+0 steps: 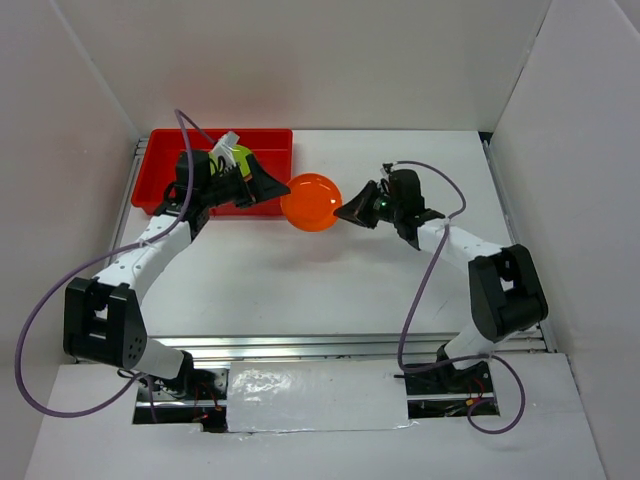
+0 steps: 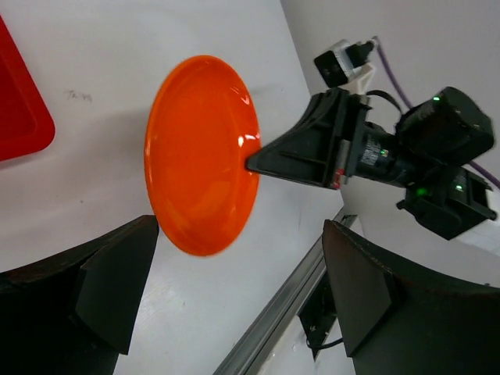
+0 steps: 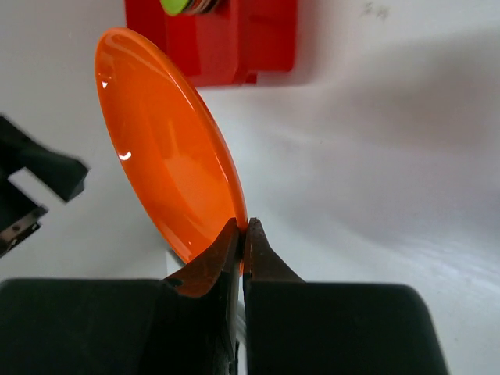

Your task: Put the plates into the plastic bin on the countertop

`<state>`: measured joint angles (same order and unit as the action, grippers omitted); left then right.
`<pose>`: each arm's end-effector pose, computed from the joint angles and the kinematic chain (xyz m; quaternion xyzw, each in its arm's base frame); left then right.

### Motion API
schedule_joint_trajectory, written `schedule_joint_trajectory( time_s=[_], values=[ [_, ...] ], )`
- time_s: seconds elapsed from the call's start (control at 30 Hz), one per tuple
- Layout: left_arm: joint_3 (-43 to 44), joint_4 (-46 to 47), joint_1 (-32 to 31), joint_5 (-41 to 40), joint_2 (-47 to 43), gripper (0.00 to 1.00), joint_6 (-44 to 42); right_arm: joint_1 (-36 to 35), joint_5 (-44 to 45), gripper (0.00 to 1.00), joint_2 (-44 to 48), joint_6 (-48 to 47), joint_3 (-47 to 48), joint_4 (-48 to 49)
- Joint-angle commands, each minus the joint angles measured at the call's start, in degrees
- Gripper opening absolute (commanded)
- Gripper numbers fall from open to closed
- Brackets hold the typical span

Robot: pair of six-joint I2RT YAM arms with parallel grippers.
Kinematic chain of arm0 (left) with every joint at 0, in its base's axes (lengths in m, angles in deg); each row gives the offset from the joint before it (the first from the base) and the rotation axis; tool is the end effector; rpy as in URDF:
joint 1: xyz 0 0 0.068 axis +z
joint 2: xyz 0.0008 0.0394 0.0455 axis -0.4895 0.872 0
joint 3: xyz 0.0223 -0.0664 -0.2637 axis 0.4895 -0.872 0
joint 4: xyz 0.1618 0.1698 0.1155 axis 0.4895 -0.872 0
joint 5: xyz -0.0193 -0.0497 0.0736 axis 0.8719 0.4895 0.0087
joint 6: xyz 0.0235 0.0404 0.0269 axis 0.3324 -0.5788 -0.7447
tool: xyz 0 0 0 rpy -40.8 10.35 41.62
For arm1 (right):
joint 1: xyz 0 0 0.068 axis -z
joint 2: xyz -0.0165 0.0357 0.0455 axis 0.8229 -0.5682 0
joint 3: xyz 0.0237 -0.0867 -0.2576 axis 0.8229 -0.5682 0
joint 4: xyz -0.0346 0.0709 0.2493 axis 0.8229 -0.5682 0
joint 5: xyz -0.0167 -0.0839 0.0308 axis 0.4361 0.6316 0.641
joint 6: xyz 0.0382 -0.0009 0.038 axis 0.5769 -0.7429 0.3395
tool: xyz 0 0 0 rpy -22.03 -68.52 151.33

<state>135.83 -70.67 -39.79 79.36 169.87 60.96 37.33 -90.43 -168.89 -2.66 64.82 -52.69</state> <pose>0.3264 -0.0823 0.3205 -0.0305 0.7723 -0.4938 0.3984 0.3316 0.1248 0.2315 0.1322 0.8274 0.4553 0.3011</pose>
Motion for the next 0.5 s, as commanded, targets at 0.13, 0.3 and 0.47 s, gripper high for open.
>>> schedule_joint_trajectory(
  time_s=[0.13,0.3,0.47],
  values=[
    [4.03,-11.42,-0.86,-7.52,1.24,0.98,-6.27,-3.49,-1.81,0.0,8.93,-2.85,-0.14,2.02],
    [4.47,-13.89,-1.12,-10.16,0.36,0.94,-7.07,-5.07,-2.23,0.0,10.25,-2.5,-0.58,2.28],
    [5.26,-12.39,-1.12,-7.62,0.71,0.4,-6.28,-7.0,-3.55,0.0,10.25,-2.15,-0.05,3.16]
  ],
)
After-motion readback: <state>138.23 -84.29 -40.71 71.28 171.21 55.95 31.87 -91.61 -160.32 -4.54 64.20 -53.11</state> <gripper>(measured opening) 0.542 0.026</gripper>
